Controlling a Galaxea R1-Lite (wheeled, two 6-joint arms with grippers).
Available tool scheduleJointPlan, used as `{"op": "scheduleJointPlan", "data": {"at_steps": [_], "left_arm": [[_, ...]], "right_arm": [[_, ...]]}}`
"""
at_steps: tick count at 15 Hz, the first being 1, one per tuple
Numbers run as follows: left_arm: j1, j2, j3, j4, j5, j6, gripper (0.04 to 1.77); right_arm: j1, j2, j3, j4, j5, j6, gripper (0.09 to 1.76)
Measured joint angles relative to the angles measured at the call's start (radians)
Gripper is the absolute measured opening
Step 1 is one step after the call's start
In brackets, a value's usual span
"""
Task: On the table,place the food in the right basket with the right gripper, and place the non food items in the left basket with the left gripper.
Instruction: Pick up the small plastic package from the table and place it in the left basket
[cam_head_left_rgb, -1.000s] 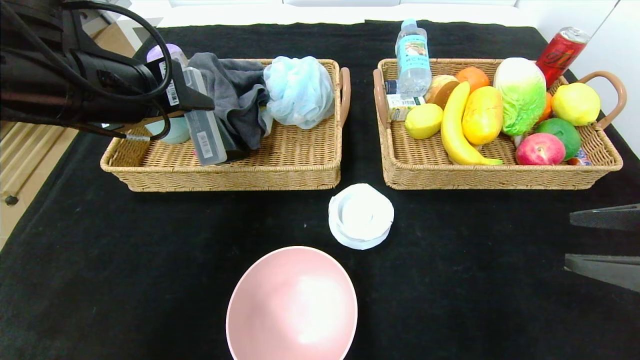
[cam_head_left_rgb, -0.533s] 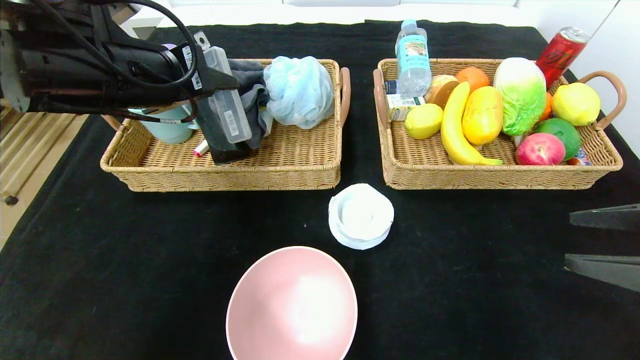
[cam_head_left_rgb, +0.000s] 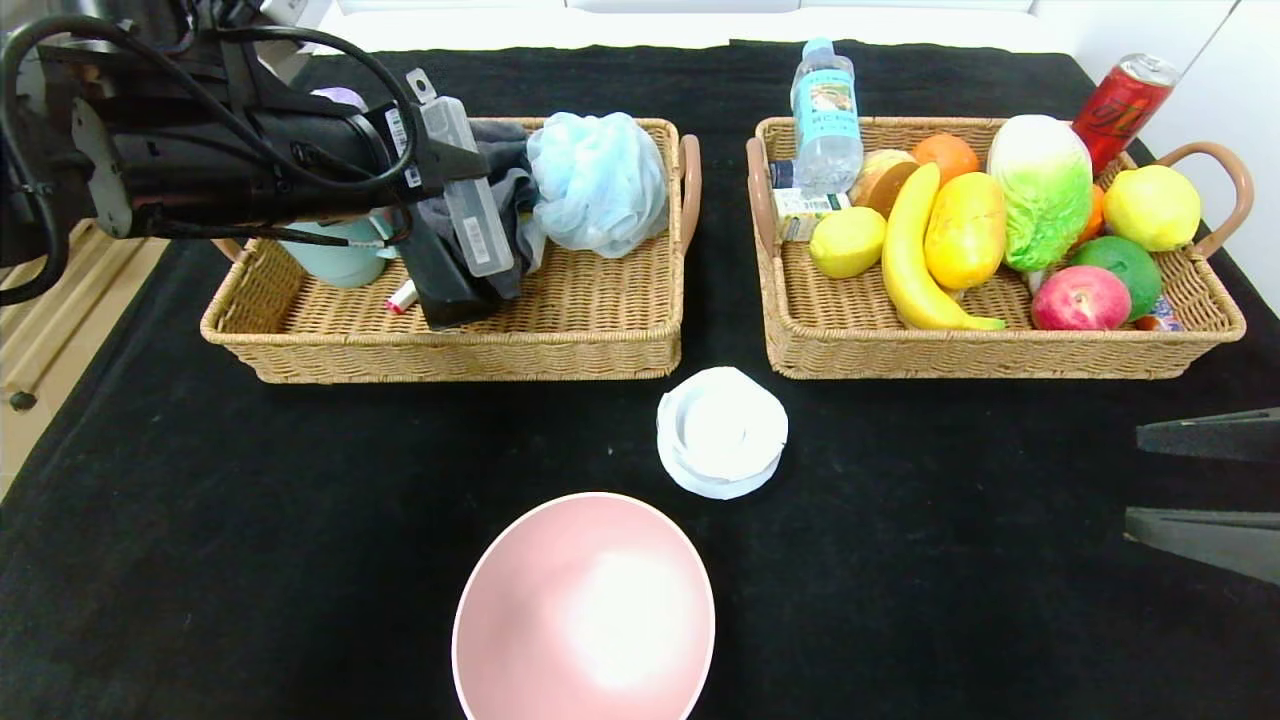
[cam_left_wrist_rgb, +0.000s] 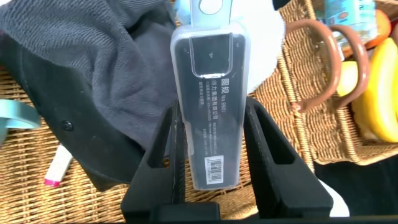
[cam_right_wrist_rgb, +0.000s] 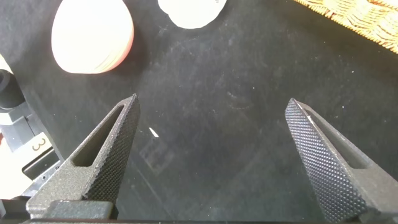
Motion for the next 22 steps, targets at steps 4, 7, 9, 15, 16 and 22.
{"op": "scheduleJointPlan", "data": {"at_steps": [4,7,9,15,16,22], "left_arm": [[0.001,0.002,0.006,0.0,-0.009,0.014,1.1],[0.001,0.001,0.006,0.0,-0.012,0.017,1.3],[0.001,-0.001,0.007,0.002,-0.012,0.016,1.39],[0.0,-0.029,0.0,0.153,-0.004,0.026,1.56],[-0.001,-0.039,-0.004,0.185,-0.002,0.026,1.58],[-0.031,-0.143,-0.003,0.47,0.0,0.027,1.65]], "right_arm": [[-0.001,0.001,-0.001,0.0,0.0,0.0,1.71],[-0.001,0.001,-0.001,0.0,0.0,-0.001,1.71],[-0.002,0.001,-0.001,0.0,0.0,-0.001,1.71],[-0.002,0.001,-0.001,0.0,0.0,-0.001,1.71],[-0.002,0.001,-0.001,0.0,0.0,-0.001,1.71],[0.001,0.001,0.001,0.0,0.0,-0.001,1.71]]}}
